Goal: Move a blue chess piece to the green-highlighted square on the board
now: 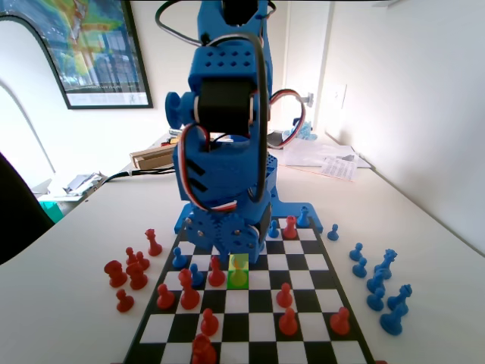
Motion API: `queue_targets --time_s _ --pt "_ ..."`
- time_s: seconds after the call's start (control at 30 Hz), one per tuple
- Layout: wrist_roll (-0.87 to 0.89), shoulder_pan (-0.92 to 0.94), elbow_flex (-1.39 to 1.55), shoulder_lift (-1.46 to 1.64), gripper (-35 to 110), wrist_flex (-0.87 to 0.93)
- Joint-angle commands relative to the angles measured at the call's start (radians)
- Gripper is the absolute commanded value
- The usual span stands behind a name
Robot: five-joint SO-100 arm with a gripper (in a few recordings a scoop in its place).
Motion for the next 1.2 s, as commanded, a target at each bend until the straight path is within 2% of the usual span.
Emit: queue_targets --time_s 0.0,0.6,0.9,1.17 --pt "-0.009 0.011 -0.02 0.011 10 0.0" --pt "-0.006 0.021 -0.078 -0.028 9 -0.006" --pt "-0.026 0.02 -0.075 -0.026 1 -0.003" --pt "-0.023 0.021 -0.089 -0.026 1 -0.015"
